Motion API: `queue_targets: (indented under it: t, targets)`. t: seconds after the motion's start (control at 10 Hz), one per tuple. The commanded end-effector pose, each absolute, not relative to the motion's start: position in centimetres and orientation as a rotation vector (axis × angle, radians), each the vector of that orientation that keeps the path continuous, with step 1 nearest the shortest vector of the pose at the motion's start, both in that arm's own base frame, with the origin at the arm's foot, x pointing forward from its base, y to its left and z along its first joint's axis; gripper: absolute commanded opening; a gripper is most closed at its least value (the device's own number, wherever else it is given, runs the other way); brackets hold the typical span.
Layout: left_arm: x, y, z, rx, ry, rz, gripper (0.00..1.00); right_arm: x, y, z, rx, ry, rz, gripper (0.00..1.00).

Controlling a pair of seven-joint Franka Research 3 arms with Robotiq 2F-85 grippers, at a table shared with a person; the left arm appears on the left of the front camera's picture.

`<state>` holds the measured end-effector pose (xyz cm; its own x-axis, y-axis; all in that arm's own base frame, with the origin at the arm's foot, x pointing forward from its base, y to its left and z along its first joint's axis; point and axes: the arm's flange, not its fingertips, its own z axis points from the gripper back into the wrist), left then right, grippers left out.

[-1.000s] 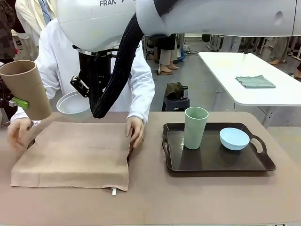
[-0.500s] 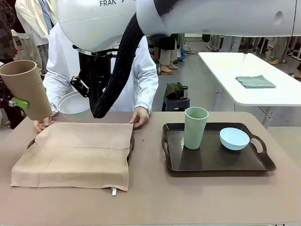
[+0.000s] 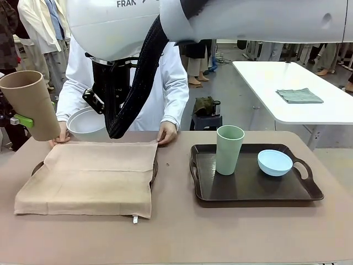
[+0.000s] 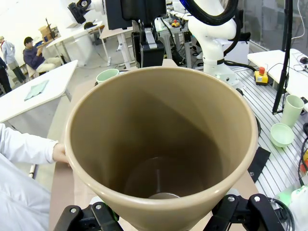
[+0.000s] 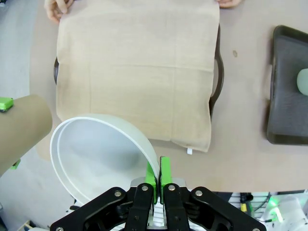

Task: Set up a tray with a mat and arrange the tableware.
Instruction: Place the Picnic Bowl and Reusable plastic cup back onto the Handle tray in front of the human's position.

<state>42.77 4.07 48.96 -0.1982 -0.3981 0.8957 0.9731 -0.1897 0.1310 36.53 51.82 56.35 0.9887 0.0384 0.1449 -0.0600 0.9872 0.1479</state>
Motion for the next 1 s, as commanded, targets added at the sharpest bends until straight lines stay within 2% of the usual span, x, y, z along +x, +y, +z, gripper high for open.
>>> queue_targets:
  t: [0.0,0.9]
  targets:
    - [42.86,4.11,49.27,-0.908,-0.927,-1.628,0.64,36.59,51.92,56.35,0.151,-0.145,0.056,0.00]
    - [42.86,4.11,49.27,-0.908,-0.927,-1.628,0.64,36.59,51.92,56.35,0.151,-0.145,0.056,0.00]
